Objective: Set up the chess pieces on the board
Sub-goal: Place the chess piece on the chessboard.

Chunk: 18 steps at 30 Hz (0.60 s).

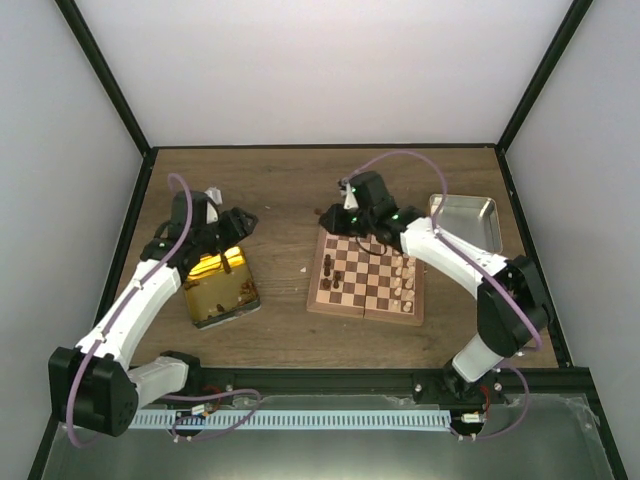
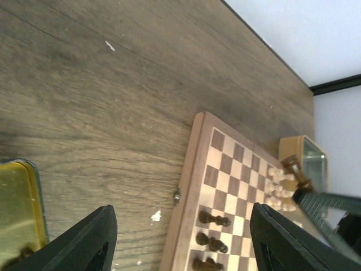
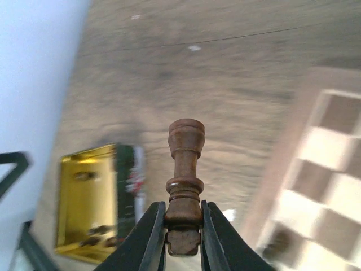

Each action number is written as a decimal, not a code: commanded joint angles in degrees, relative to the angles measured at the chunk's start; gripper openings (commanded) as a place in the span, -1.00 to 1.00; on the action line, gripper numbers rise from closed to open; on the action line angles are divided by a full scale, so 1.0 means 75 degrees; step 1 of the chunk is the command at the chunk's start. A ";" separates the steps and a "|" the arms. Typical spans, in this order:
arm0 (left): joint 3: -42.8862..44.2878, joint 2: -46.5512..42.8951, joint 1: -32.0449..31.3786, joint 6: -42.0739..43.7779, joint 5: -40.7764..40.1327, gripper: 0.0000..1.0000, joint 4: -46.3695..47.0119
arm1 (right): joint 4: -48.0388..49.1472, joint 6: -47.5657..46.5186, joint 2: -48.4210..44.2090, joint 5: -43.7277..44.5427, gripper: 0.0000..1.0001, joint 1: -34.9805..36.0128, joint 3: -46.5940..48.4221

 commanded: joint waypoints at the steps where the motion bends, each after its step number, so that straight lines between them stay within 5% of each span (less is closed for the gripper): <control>1: 0.0315 0.0205 0.0039 0.1233 -0.0403 0.34 -0.0565 | -0.2054 -0.1780 -0.0030 0.0859 -0.76 -0.0552 0.0510; 5: 0.0530 0.0334 0.0039 0.1878 -0.0809 0.33 -0.0951 | -0.3467 -0.2827 0.0470 0.1913 -0.75 -0.0623 0.1149; 18: 0.0440 0.0242 0.0040 0.2679 -0.2053 0.35 -0.1055 | -0.4299 -0.3710 0.1670 0.1040 -0.75 -0.0614 0.2032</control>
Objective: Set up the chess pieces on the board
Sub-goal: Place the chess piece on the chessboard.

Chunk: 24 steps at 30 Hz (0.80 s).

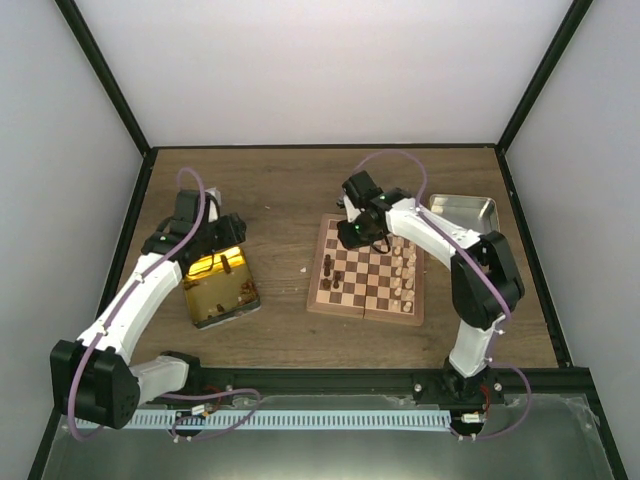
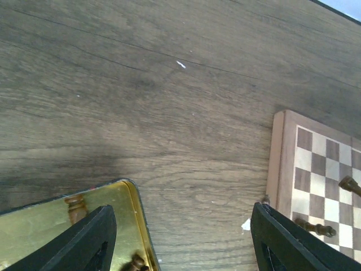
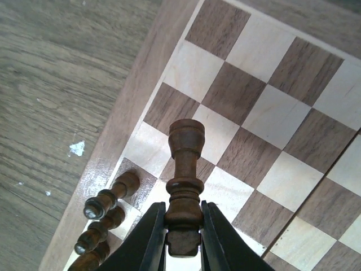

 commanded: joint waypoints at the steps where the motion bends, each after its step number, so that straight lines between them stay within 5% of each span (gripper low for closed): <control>1: -0.0092 -0.0097 0.0039 0.0423 -0.0478 0.35 0.0121 | -0.0528 -0.0515 0.0324 -0.0307 -0.75 0.0033 0.0665; 17: -0.0578 -0.0193 0.0039 0.0528 -0.1008 0.41 0.0530 | -0.1322 -0.0759 0.0950 -0.0151 -0.74 0.0217 0.1072; 24: -0.0593 -0.0192 0.0043 0.0528 -0.1003 0.41 0.0544 | -0.1357 -0.0710 0.0930 -0.0005 -0.55 0.0282 0.1051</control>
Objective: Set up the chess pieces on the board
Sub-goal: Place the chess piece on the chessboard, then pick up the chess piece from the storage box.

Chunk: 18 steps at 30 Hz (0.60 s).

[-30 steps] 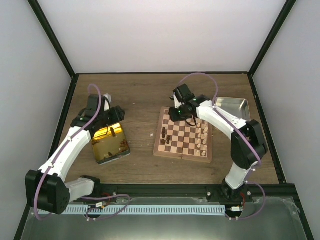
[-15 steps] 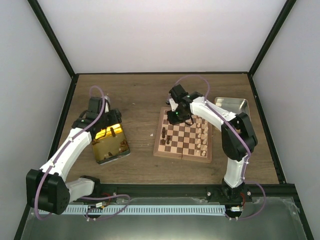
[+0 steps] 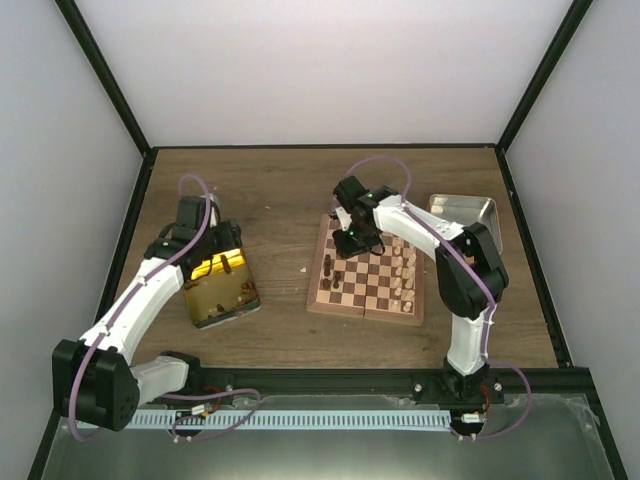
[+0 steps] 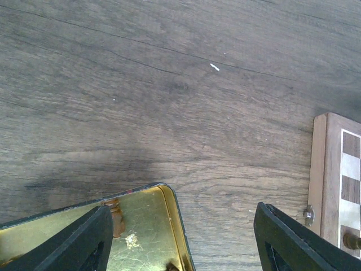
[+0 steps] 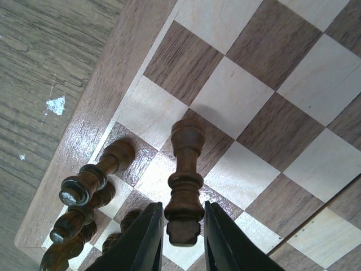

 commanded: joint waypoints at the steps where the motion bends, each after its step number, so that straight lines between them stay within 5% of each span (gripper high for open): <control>1: -0.0077 -0.0110 0.0039 0.0117 -0.0128 0.41 0.0172 | -0.0110 -0.0015 0.0019 0.0148 -0.54 0.0055 0.0360; 10: -0.0096 -0.0124 0.0039 0.0124 -0.0161 0.41 0.0161 | 0.0179 0.0132 0.0022 0.0019 -0.67 0.0082 0.0224; 18: -0.0107 -0.0124 0.0039 0.0117 -0.0094 0.41 0.0166 | 0.0433 0.0388 -0.0161 0.0545 -0.36 0.0097 -0.0367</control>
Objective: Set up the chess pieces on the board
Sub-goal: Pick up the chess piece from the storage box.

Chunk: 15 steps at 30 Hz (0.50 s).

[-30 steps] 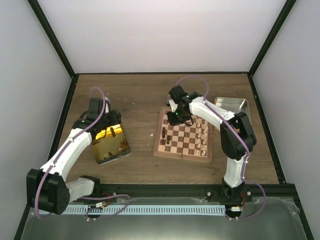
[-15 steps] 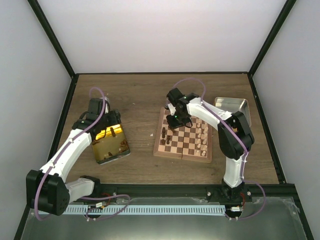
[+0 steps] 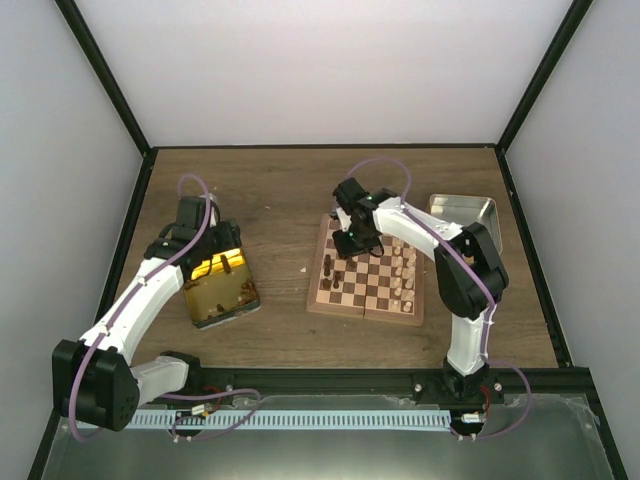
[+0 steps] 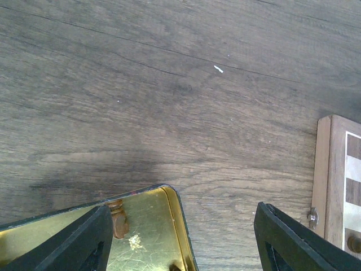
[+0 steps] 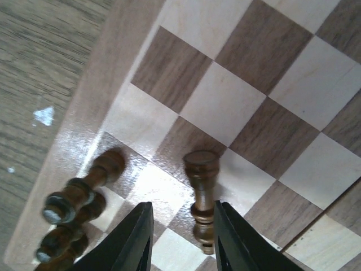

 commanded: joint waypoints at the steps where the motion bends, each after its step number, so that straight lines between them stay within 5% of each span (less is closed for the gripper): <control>1: -0.0108 -0.0105 0.0042 0.0117 0.0026 0.42 0.0168 | 0.0216 0.0260 -0.0215 0.0534 -0.34 0.0064 -0.0342; 15: -0.0119 -0.0080 0.0039 0.0093 0.0129 0.42 0.0209 | 0.1359 0.0837 -0.1011 0.0799 -0.36 0.0096 -0.1938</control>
